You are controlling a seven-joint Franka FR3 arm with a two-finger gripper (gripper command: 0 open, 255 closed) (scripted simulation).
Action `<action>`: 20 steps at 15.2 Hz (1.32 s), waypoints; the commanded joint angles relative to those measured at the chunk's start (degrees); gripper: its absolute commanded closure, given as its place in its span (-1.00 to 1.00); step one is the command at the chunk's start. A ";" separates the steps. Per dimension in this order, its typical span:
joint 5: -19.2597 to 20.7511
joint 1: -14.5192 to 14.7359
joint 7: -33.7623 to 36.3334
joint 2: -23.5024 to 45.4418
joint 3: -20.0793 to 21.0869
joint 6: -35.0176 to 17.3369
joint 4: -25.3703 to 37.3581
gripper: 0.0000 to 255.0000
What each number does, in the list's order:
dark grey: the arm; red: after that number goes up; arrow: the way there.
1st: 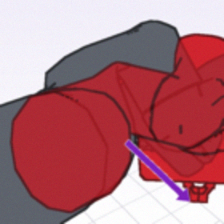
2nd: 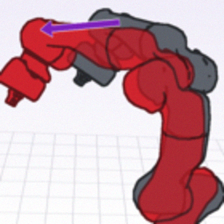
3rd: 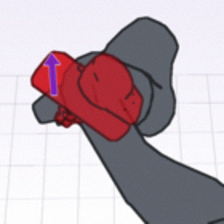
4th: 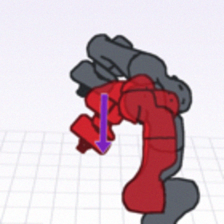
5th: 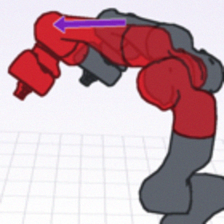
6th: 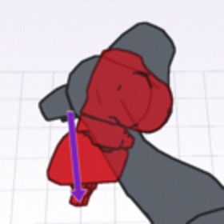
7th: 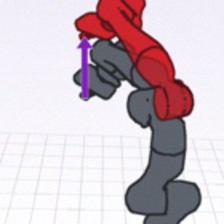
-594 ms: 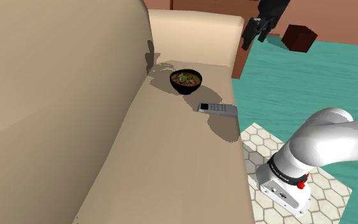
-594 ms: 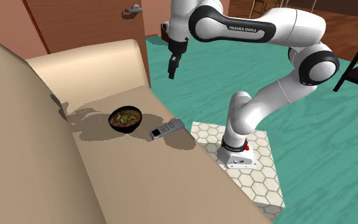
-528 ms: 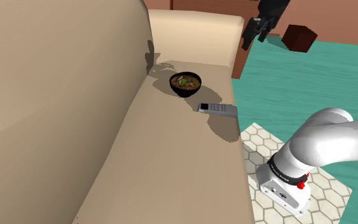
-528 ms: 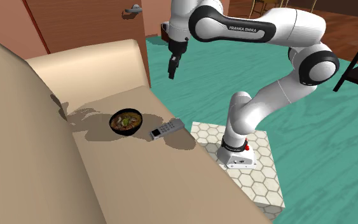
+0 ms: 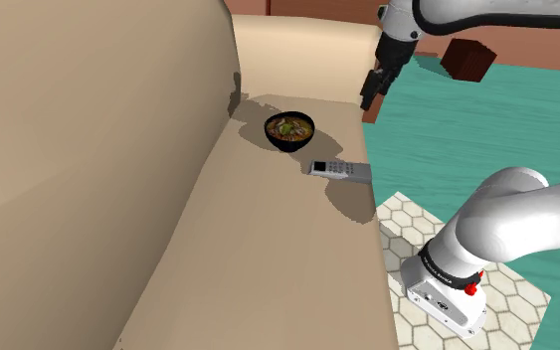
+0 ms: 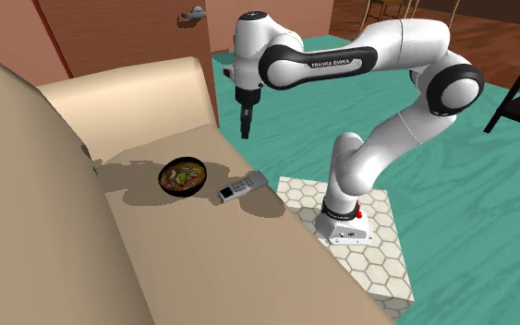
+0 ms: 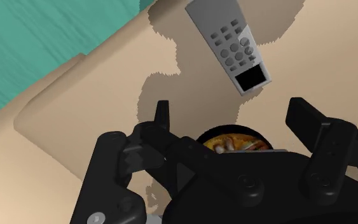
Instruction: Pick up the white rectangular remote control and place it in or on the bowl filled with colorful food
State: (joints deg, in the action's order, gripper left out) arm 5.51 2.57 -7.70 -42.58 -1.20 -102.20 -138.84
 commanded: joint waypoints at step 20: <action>-0.46 7.03 -16.69 20.39 -4.13 -27.18 -16.24 -1.00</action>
State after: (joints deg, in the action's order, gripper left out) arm 5.01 9.61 -24.37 -22.84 -5.27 -128.29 -154.67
